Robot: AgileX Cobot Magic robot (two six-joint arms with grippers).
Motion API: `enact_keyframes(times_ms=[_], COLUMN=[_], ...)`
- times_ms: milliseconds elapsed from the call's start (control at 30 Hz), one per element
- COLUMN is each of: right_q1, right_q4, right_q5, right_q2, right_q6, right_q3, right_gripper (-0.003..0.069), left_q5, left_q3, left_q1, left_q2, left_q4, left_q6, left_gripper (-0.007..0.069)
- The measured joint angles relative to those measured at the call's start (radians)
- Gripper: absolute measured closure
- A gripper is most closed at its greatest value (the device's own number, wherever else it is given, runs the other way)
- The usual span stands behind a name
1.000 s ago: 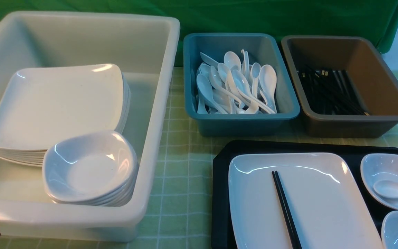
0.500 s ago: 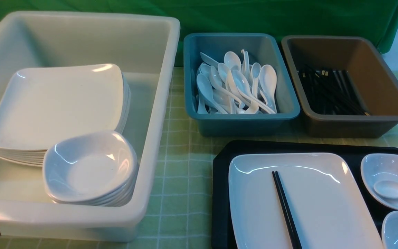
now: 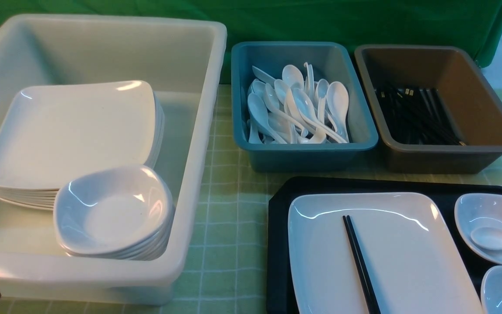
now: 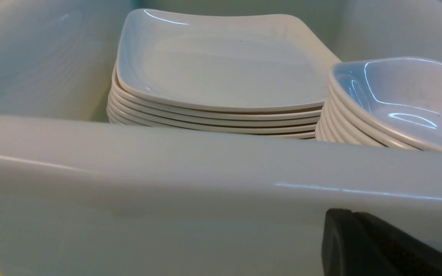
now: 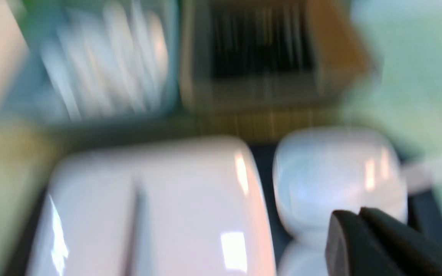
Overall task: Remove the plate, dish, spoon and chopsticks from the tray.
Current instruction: Use the right arm to grab a pair of chopsticks from the plate
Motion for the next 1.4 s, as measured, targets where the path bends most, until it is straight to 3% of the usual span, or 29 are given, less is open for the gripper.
enact_keyframes(times_ms=[133, 267, 467, 600, 733, 1233, 1300, 1400], right_q1=[0.001, 0.064, 0.316, 0.506, 0.596, 0.638, 0.638, 0.638], right_q4=[0.077, 0.155, 0.137, 0.078, 0.048, 0.016, 0.015, 0.015], right_q5=[0.15, 0.151, 0.103, 0.084, 0.061, 0.04, 0.035, 0.035], right_q2=[0.242, 0.378, 0.539, 0.657, 0.737, 0.977, 0.983, 0.983], right_q6=[-0.11, -0.174, -0.089, 0.026, 0.086, 0.173, 0.173, 0.173], right_q3=[-0.019, -0.021, -0.049, -0.115, -0.177, -0.207, -0.207, -0.207], right_gripper=[0.0595, 0.0505, 0.0433, 0.0335, 0.0274, 0.0267, 0.0285, 0.0369], left_q5=[0.001, 0.005, 0.005, 0.005, 0.005, 0.005, 0.005, 0.005], left_q3=[0.0, 0.0, 0.0, 0.0, 0.0, 0.0, 0.0, 0.0], left_q1=[0.0, 0.0, 0.0, 0.0, 0.0, 0.0, 0.0, 0.0], left_q2=[0.0, 0.0, 0.0, 0.0, 0.0, 0.0, 0.0, 0.0], left_q4=[0.0, 0.0, 0.0, 0.0, 0.0, 0.0, 0.0, 0.0], left_q6=[0.0, 0.0, 0.0, 0.0, 0.0, 0.0, 0.0, 0.0], left_gripper=[0.0636, 0.0636, 0.0631, 0.063, 0.063, 0.0628, 0.0629, 0.0629])
